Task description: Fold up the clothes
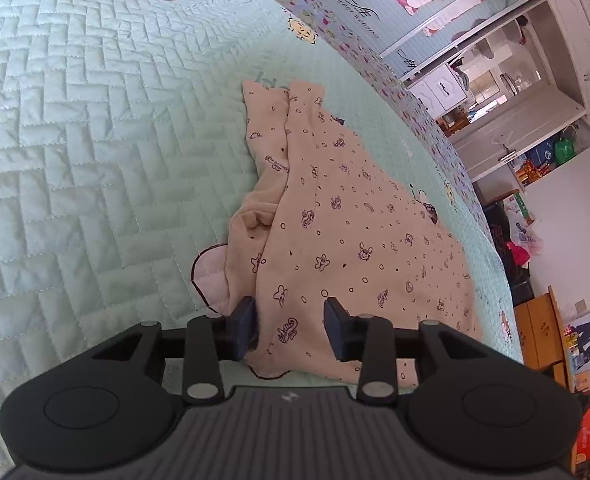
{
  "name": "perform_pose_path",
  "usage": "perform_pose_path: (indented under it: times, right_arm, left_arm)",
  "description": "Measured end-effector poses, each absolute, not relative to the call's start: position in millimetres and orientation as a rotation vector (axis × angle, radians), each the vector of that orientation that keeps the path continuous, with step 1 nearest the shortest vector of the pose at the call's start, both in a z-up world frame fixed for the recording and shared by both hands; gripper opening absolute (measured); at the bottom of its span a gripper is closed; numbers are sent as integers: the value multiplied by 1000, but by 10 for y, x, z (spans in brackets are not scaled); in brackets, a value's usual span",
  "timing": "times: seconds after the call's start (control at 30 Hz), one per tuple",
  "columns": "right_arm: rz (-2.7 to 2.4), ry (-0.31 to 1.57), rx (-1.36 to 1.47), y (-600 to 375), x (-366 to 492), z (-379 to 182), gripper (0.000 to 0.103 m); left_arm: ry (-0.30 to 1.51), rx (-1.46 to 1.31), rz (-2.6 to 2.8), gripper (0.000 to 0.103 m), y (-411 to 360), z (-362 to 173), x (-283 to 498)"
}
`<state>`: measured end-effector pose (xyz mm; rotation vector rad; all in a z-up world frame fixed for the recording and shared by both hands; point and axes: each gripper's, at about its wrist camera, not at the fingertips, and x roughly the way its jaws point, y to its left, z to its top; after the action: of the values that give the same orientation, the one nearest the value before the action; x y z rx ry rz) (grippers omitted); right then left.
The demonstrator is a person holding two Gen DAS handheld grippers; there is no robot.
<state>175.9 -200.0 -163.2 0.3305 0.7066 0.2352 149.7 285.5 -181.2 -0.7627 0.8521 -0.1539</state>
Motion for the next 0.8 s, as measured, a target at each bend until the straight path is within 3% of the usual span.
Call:
perform_pose_path:
  times: [0.07,0.1,0.17,0.33,0.4,0.43,0.5,0.53,0.57,0.8]
  right_arm:
    - [215,718,267,-1915,1794,-1711,34]
    - [213,717,266,-1930,1791,-1713,29]
    - [211,715,267,-1969,1781,-1714,9]
    - [181,710,321,-2205,1766,-1710,4]
    - [210,728,407,-2264,1758,-1760,5]
    - [212,728,448,-2285,1746,-1757,11]
    - [195,701,534,-2358,1638,-1707,29]
    - [175,683,578,-2415,1545,-1679,38]
    - [169,686,637,-2476,1452,-1686,40]
    - [192,731,1057,-2581,1089,-2077,42]
  left_arm:
    - [868,-756,-119,2,2877,-1867,1521]
    - [860,-755,-110,2,2900,-1862,1505]
    - [838,-755,-97,2,2950,-1838,1460]
    - [820,-778,-84,2,3067,-1849,1388]
    - [836,-792,-91,7,3069,-1881,1400]
    - [833,-808,-88,10,3064,-1887,1356]
    - [824,-845,-78,28,3052,-1893,1245]
    - [820,-863,-73,43,3046,-1896,1189]
    - [815,-881,-68,52,3040,-1899,1133]
    - [783,-1021,-33,57,3002,-1928,828]
